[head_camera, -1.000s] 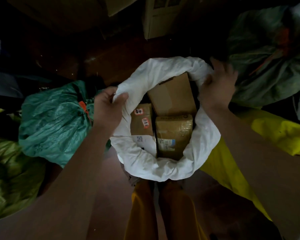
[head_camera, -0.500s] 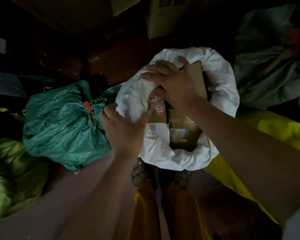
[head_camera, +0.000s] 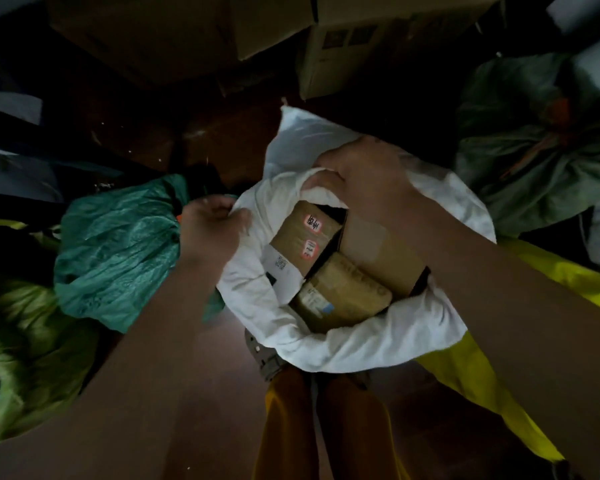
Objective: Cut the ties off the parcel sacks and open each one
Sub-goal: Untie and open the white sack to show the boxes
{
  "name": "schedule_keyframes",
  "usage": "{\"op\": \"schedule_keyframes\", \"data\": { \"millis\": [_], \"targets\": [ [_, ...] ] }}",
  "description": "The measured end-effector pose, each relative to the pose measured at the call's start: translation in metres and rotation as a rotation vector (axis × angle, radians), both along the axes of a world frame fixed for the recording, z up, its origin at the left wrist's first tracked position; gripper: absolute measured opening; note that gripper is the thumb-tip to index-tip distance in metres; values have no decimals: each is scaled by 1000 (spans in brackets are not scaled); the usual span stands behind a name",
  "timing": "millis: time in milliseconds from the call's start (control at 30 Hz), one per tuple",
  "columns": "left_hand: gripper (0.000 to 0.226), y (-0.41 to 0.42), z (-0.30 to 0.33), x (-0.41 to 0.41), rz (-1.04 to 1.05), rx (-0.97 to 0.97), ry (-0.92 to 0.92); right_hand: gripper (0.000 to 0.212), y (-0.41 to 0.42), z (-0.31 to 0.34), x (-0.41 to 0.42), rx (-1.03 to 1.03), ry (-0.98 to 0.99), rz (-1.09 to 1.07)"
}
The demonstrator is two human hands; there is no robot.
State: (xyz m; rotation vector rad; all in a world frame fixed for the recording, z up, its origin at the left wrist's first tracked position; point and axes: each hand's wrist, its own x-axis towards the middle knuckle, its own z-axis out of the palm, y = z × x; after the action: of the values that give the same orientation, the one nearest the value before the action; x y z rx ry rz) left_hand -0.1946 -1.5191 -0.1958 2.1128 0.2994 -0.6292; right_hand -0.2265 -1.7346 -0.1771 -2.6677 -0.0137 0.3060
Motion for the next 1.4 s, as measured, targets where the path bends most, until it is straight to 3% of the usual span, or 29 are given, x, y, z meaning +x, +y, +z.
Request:
{"op": "schedule_keyframes", "data": {
  "millis": [67, 133, 233, 367, 467, 533, 667, 800, 933, 1067, 1167, 1267, 1400],
  "targets": [
    [34, -7, 5, 9, -42, -57, 17, 37, -7, 8, -5, 248, 43, -122],
    [32, -20, 11, 18, -95, -90, -21, 45, -19, 11, -11, 462, 69, -302],
    [30, -42, 17, 36, -160, -72, -107, 52, -33, 4, -20, 627, 65, -515],
    [3, -66, 15, 41, -401, 172, -257, 45, -30, -24, -37, 661, 64, -708],
    [31, -66, 8, 25, -575, 275, -346, 35, -29, -42, -49, 568, 37, -874],
    [45, -56, 2, 8, -648, 390, -498, 33, -38, -48, -54, 492, -3, -920],
    [46, -43, -11, -32, -723, 627, -858, 30, -48, -54, -66, 489, -27, -927],
    [57, -62, -16, -63, -583, 717, -636, 20, -50, -60, -71, 518, -22, -960],
    [33, -54, -20, -41, -445, 290, -573, 20, -52, -60, -82, 578, -32, -1029],
    [17, -47, -40, 3, -248, -104, -112, 21, -50, -62, -97, 698, -1, -1138],
    [15, -61, -50, 9, -182, -143, 86, 19, -52, -66, -97, 686, 13, -1201],
    [11, -70, -45, 9, -137, -10, -50, 21, -55, -67, -86, 701, 31, -1217],
    [30, -57, -25, -19, -262, 395, -539, 25, -53, -73, -78, 695, 35, -1240]
  ]
}}
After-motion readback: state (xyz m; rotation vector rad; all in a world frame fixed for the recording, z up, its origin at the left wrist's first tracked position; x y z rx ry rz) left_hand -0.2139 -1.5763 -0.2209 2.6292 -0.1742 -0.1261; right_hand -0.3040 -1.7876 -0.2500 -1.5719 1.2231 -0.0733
